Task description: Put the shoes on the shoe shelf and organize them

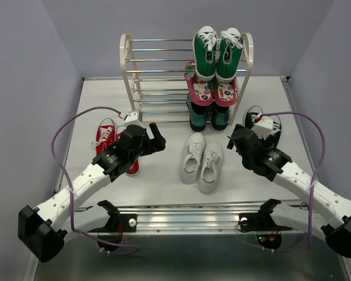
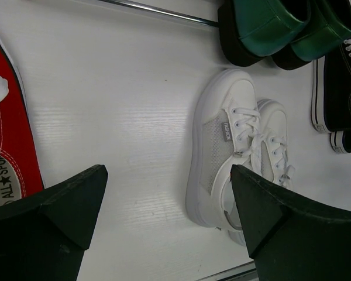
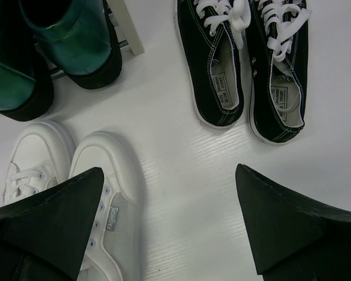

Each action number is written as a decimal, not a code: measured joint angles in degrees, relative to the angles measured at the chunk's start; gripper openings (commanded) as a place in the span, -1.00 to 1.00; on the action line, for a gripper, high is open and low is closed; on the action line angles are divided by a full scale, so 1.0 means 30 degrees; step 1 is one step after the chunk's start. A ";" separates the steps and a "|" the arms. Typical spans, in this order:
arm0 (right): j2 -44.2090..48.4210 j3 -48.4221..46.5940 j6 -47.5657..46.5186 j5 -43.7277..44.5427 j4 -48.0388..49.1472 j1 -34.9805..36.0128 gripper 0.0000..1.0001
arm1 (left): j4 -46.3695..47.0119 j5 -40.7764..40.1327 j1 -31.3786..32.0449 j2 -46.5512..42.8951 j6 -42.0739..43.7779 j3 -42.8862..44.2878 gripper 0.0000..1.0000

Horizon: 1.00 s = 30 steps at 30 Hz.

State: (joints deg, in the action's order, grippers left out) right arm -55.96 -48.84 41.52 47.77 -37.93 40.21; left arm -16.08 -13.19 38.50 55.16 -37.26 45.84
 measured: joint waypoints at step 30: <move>-0.0787 0.0998 0.0444 0.1304 0.0036 0.0000 1.00 | -0.0525 0.3024 0.4481 0.8342 -0.4670 0.1173 0.91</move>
State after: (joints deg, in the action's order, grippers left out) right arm -58.33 -45.84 42.85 51.68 -37.82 40.21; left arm -17.65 -4.12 51.94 80.18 -51.27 49.36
